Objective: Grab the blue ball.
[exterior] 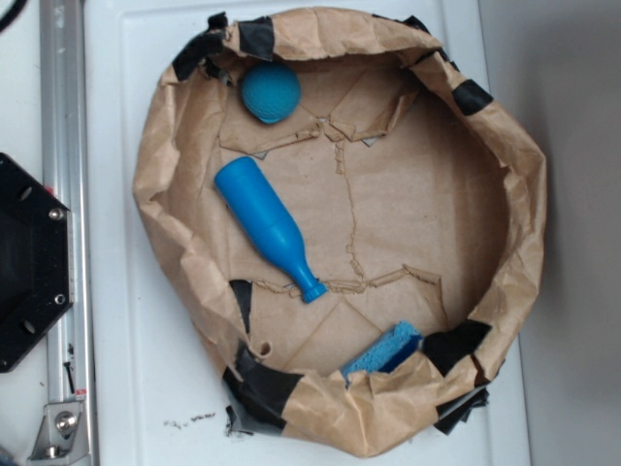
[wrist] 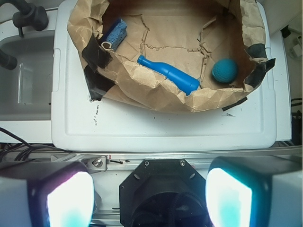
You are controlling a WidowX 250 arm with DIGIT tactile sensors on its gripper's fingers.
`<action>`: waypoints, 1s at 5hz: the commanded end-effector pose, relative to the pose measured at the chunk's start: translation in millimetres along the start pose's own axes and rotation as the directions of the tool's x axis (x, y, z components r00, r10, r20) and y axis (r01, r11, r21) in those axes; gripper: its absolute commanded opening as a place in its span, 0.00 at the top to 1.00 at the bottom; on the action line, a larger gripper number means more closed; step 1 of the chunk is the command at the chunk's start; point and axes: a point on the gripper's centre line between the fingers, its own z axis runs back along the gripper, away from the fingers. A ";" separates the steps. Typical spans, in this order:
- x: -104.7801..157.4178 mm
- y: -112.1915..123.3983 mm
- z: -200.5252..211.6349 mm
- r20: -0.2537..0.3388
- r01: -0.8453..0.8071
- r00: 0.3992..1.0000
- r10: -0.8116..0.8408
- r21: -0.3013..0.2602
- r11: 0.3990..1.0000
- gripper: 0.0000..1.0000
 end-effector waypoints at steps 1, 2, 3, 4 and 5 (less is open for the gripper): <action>0.0 0.0 0.0 0.000 0.000 1.000 0.000 0.000 1.000 0.00; 48.9 16.5 -21.1 -0.035 0.185 0.982 -0.183 0.046 0.982 0.00; 99.4 31.6 -51.5 0.004 0.322 0.946 -0.323 0.067 0.944 0.00; 145.4 41.3 -86.8 -0.065 0.517 0.855 -0.515 0.187 0.835 0.00; 149.6 54.3 -136.3 -0.088 0.611 0.789 -0.609 0.219 0.761 0.00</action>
